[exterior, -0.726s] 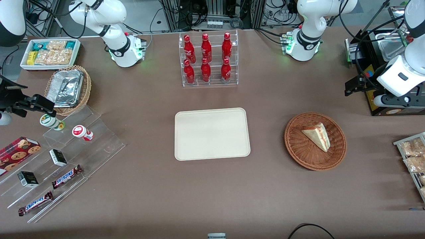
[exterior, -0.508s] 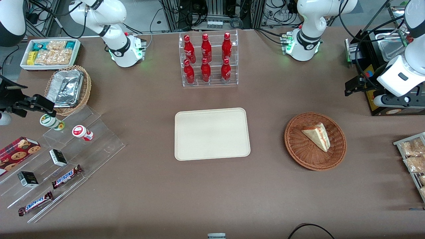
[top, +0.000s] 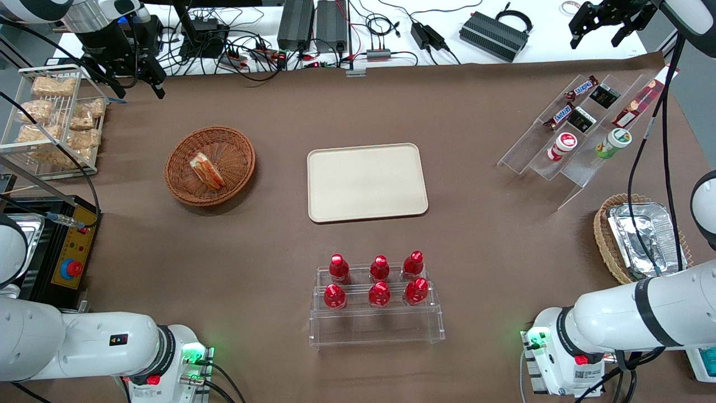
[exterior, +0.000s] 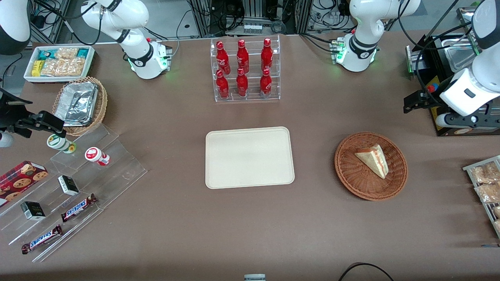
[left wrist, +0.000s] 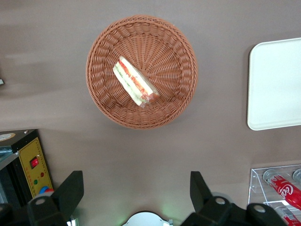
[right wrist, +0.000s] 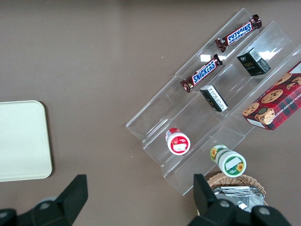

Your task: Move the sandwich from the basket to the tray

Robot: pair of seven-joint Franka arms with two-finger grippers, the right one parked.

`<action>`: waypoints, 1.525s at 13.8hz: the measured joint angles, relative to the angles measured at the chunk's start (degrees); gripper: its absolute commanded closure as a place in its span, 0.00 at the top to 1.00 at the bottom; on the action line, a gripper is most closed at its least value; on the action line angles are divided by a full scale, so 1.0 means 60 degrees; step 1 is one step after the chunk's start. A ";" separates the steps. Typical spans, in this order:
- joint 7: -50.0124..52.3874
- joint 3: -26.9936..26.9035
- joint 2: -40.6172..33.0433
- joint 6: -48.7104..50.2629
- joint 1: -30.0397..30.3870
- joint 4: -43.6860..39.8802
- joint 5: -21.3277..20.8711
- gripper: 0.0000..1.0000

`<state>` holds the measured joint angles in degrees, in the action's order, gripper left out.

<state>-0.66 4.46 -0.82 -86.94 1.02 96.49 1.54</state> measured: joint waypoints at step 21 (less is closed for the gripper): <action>0.1431 -0.0004 0.0540 -0.4528 0.0013 0.3824 -0.0001 1.00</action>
<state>7.92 4.44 2.42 -114.11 1.10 119.43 1.53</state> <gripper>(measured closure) 0.000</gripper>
